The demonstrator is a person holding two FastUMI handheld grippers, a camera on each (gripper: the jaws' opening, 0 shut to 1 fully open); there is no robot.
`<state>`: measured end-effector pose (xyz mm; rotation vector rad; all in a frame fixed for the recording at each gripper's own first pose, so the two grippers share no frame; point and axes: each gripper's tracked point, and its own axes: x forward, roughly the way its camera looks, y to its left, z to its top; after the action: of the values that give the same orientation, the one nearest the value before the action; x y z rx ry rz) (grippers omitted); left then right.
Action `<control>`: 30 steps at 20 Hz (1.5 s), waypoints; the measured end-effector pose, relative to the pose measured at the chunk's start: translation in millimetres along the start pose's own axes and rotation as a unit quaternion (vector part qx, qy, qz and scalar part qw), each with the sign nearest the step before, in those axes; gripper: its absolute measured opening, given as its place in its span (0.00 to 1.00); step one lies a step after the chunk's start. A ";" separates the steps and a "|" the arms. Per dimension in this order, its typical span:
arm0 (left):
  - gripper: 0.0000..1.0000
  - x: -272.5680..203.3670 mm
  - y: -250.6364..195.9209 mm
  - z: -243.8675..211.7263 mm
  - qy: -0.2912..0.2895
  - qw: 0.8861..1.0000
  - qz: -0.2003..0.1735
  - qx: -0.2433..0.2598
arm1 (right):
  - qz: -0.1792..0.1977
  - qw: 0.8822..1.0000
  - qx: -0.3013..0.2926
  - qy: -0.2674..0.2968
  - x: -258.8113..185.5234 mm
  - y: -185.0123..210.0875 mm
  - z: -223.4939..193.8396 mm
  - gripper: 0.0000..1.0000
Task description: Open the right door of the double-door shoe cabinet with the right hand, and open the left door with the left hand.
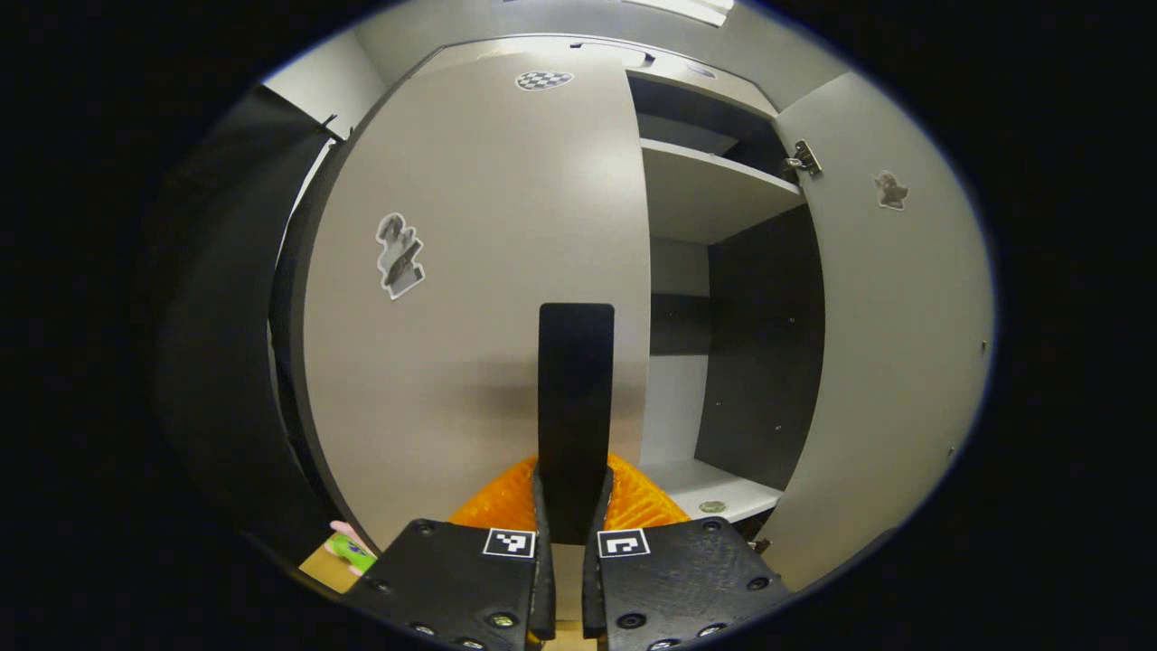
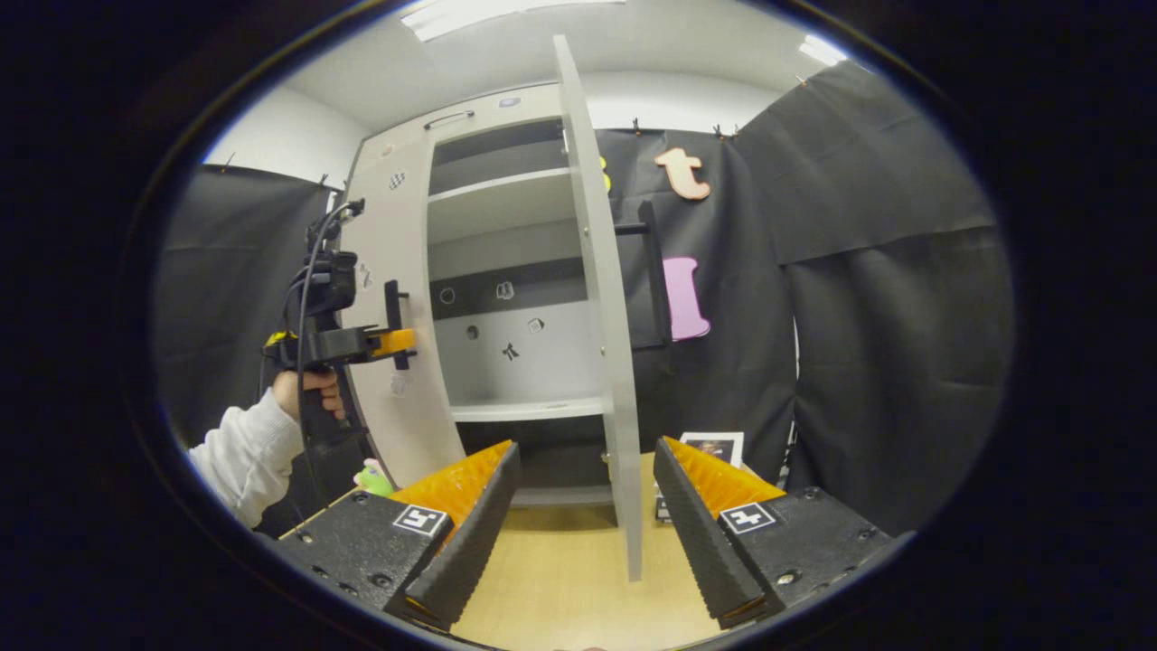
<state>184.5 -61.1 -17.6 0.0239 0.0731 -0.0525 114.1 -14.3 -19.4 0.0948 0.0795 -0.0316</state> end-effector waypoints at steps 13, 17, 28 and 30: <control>0.10 -76.1 46.2 2.9 -0.004 1.000 0.009 -0.004 | 0.019 1.000 -0.006 0.000 -5.1 14.7 -3.1 0.95; 0.10 -100.4 76.1 0.4 -0.008 0.999 0.031 -0.013 | 0.015 1.000 -0.005 -0.015 -5.4 16.1 1.6 0.95; 0.00 -124.4 164.0 -8.1 -0.013 0.997 0.067 -0.022 | -0.006 1.000 -0.005 -0.019 0.2 14.5 1.3 0.95; 0.00 -124.9 188.1 -8.8 -0.016 0.997 0.076 -0.023 | -0.007 1.000 -0.010 -0.019 -0.7 15.0 2.6 0.95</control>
<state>69.5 133.3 -13.1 -0.0182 0.0402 0.1001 114.2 0.4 -15.3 0.0737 0.0430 -0.0470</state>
